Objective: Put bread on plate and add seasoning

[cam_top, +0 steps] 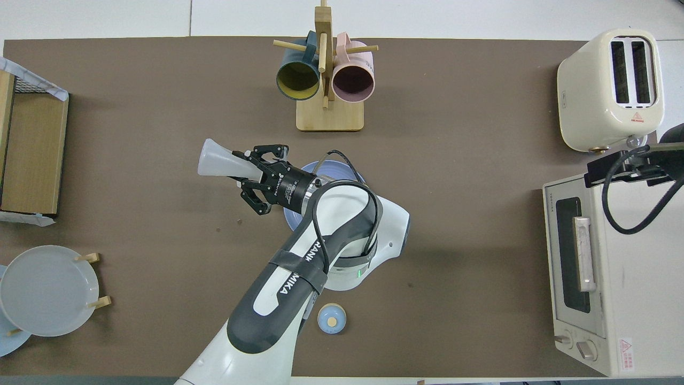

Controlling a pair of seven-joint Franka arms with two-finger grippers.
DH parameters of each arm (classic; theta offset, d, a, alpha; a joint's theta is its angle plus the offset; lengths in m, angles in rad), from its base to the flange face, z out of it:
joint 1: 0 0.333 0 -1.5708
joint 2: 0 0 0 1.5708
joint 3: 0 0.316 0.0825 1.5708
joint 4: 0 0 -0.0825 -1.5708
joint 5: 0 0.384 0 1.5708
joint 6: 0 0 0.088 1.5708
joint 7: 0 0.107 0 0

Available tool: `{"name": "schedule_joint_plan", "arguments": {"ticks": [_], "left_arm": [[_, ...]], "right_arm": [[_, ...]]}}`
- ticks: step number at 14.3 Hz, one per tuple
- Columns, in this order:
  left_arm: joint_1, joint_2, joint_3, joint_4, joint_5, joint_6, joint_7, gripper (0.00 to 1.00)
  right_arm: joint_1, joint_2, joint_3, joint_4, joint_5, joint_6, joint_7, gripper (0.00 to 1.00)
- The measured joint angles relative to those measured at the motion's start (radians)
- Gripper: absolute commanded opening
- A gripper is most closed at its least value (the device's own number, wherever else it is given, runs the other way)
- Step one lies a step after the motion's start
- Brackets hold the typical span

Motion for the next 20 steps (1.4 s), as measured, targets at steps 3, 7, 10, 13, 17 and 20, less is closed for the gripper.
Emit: {"name": "schedule_joint_plan", "arguments": {"ticks": [3,7,10,13,17,20], "left_arm": [[0.008,0.033,-0.003,0.000,0.012,0.000,0.000,0.00],[-0.040,0.037,-0.014,0.001,0.009,-0.007,0.000,0.00],[-0.118,0.037,-0.016,0.005,-0.007,-0.035,-0.001,0.00],[-0.144,0.037,-0.015,0.009,-0.014,-0.045,-0.001,0.00],[-0.096,0.037,-0.004,0.010,-0.014,-0.042,-0.001,0.00],[-0.052,0.037,-0.003,0.010,-0.019,-0.036,-0.007,0.00]], "right_arm": [[0.000,0.000,0.000,0.000,0.000,0.000,0.000,1.00],[0.000,0.000,0.000,0.000,0.000,0.000,0.000,1.00],[0.000,0.000,0.000,0.000,0.000,0.000,0.000,1.00],[0.000,0.000,0.000,0.000,0.000,0.000,0.000,1.00],[0.000,0.000,0.000,0.000,0.000,0.000,0.000,1.00],[0.000,0.000,0.000,0.000,0.000,0.000,0.000,1.00]]}}
